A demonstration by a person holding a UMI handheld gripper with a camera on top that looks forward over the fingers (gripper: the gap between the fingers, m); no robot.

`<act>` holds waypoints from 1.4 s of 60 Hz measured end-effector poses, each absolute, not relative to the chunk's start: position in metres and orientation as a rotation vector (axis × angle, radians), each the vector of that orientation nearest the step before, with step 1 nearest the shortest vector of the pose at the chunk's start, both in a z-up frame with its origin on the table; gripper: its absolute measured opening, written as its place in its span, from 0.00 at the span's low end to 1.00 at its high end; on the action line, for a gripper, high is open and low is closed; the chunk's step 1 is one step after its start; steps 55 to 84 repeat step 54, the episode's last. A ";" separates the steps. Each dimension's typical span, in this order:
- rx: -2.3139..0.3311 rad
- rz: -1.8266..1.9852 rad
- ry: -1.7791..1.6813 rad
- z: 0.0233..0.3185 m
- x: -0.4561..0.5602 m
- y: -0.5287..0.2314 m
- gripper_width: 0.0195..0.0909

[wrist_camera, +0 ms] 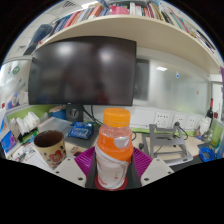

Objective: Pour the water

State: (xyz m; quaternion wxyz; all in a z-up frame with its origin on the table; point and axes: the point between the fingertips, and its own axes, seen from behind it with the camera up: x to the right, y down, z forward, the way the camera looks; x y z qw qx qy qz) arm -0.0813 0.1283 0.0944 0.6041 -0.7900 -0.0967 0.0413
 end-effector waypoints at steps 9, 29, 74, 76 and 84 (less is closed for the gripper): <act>-1.953 0.100 -0.154 0.072 -0.073 0.115 0.85; -2.030 -0.023 -0.100 0.116 -0.076 0.048 0.89; -1.961 -0.013 0.021 0.185 -0.099 0.018 0.89; -1.961 -0.013 0.021 0.185 -0.099 0.018 0.89; -1.961 -0.013 0.021 0.185 -0.099 0.018 0.89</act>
